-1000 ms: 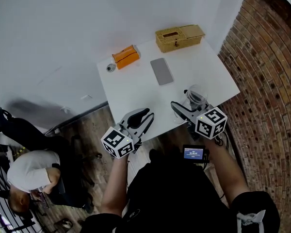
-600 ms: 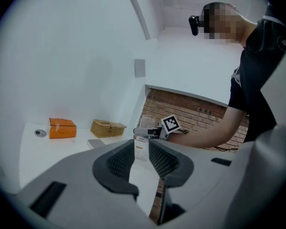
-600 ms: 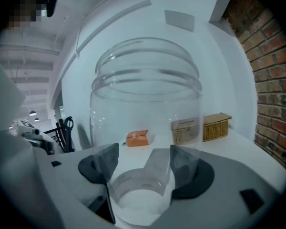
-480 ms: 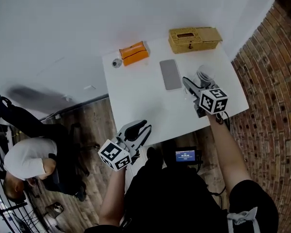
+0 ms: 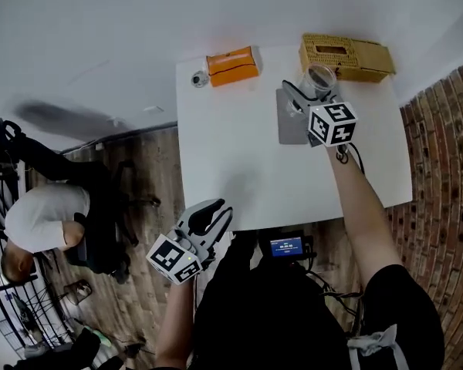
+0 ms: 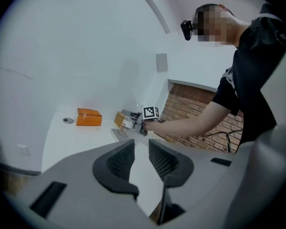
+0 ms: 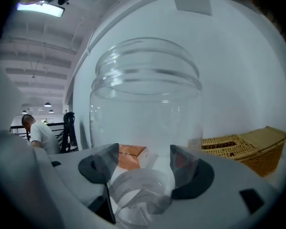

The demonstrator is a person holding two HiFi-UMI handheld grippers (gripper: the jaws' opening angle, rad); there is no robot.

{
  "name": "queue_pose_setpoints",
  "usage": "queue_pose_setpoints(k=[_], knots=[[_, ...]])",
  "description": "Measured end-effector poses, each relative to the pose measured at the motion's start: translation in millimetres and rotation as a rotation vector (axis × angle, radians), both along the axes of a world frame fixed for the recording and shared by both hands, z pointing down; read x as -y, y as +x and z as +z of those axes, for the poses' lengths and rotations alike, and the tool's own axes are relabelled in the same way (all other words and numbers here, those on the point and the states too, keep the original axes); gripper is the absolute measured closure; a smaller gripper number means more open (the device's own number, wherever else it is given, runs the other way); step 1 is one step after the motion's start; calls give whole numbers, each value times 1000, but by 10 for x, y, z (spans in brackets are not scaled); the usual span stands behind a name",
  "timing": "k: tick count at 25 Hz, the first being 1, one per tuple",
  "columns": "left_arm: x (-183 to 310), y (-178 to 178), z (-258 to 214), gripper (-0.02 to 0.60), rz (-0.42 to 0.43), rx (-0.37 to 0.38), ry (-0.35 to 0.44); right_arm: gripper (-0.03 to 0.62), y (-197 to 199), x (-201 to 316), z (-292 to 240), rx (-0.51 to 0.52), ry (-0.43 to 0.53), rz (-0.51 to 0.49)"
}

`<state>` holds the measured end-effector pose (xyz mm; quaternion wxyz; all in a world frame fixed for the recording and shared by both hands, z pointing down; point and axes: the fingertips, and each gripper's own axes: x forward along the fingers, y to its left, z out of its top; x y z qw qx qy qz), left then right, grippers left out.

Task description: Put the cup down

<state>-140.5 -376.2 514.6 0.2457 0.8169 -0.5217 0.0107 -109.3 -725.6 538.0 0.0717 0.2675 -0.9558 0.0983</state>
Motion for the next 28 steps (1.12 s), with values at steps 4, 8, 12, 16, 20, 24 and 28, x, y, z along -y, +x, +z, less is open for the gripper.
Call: queue_pose_setpoints(k=[4, 8, 12, 16, 20, 24, 28], knots=[[2, -35, 47, 497, -44, -6, -26, 263, -210, 43, 117, -25, 43, -41], [27, -103, 85, 497, -78, -5, -42, 263, -318, -16, 185, -54, 116, -78], [107, -118, 90, 497, -81, -3, -41, 260, -352, -42, 168, -56, 170, -95], [143, -54, 11, 497, -64, -23, -10, 247, -348, -49, 160, -47, 171, -87], [144, -17, -46, 497, -50, -26, 13, 197, -318, -18, 183, -42, 140, -70], [108, -28, -57, 497, -53, -21, 13, 85, -263, -78, 283, -72, 118, -101], [98, -52, -53, 497, -53, -16, 18, 74, -182, -124, 321, -109, 119, -106]])
